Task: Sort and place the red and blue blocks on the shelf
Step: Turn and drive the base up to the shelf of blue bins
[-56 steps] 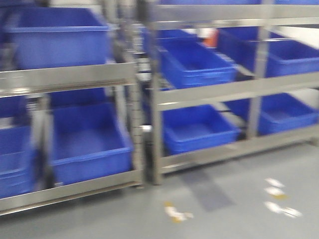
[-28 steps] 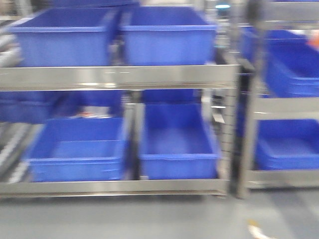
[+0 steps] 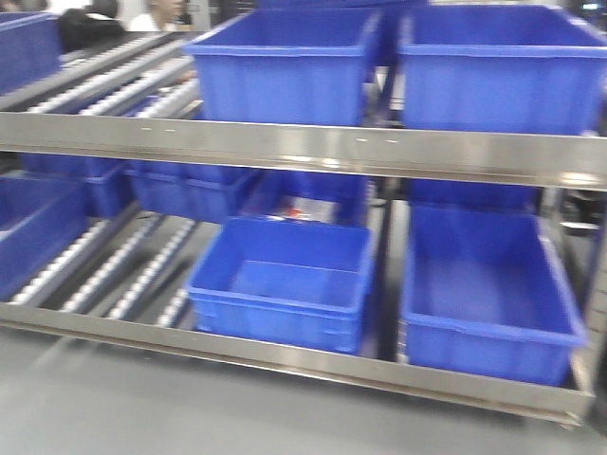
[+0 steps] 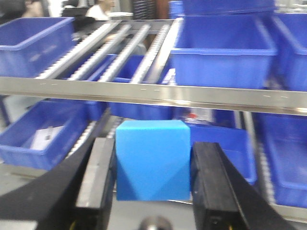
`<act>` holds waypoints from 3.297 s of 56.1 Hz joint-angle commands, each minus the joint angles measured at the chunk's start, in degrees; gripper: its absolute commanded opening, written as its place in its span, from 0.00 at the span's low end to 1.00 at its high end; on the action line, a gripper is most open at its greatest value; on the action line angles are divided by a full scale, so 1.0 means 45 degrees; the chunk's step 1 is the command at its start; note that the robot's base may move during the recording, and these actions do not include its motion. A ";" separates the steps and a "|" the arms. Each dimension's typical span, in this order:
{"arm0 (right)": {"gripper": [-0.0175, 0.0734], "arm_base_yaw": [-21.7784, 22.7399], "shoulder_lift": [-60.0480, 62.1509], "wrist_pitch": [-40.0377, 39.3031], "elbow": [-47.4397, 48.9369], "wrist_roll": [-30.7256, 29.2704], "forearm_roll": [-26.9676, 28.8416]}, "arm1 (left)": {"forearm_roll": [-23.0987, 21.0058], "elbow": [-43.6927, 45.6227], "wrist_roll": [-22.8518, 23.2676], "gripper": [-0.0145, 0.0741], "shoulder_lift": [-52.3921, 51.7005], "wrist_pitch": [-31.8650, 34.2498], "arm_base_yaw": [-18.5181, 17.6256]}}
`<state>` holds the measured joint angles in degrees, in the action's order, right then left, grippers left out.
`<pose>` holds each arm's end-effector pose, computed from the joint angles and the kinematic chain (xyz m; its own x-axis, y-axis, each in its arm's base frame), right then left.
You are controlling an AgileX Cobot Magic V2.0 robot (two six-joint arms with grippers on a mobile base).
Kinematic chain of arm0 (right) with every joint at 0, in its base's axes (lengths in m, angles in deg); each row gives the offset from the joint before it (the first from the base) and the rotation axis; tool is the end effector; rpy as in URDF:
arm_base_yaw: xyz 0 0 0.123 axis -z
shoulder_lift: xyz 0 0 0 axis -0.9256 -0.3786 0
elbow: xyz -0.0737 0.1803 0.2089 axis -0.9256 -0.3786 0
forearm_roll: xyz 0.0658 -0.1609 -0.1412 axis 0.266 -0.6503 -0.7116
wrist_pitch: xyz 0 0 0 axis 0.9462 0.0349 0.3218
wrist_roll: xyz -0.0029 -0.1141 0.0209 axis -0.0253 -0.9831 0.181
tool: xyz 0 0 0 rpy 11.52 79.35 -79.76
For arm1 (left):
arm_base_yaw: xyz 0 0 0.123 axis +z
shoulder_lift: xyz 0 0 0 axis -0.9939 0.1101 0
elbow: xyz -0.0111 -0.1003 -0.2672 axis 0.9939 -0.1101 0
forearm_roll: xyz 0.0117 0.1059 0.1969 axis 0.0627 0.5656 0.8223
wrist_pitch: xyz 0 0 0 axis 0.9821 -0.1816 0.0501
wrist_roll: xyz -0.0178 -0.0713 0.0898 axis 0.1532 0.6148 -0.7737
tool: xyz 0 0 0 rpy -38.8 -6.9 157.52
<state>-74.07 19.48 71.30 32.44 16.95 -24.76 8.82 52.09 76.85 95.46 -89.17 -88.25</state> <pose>0.0800 0.0099 0.2945 -0.0913 0.0329 -0.9953 -0.1148 0.9924 0.0433 0.0720 -0.0037 0.3120 -0.0573 0.0278 -0.9980 0.0637 0.9977 0.0241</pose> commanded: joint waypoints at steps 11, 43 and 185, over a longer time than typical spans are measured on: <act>0.59 0.0048 -0.0065 -0.1108 0.0358 0.0000 -0.0069 | -0.0022 0.0364 0.0027 0.53 0.0094 0.1146 -0.0035; 0.59 0.0048 -0.0065 -0.1108 0.0358 0.0000 -0.0069 | -0.0022 0.0364 0.0027 0.53 0.0094 0.1146 -0.0035; 0.59 0.0048 -0.0065 -0.1108 0.0358 0.0000 -0.0069 | -0.0022 0.0364 0.0027 0.53 0.0094 0.1146 -0.0035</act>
<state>-74.07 19.48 71.30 32.44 16.95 -24.76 8.82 52.09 76.85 95.46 -89.17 -88.25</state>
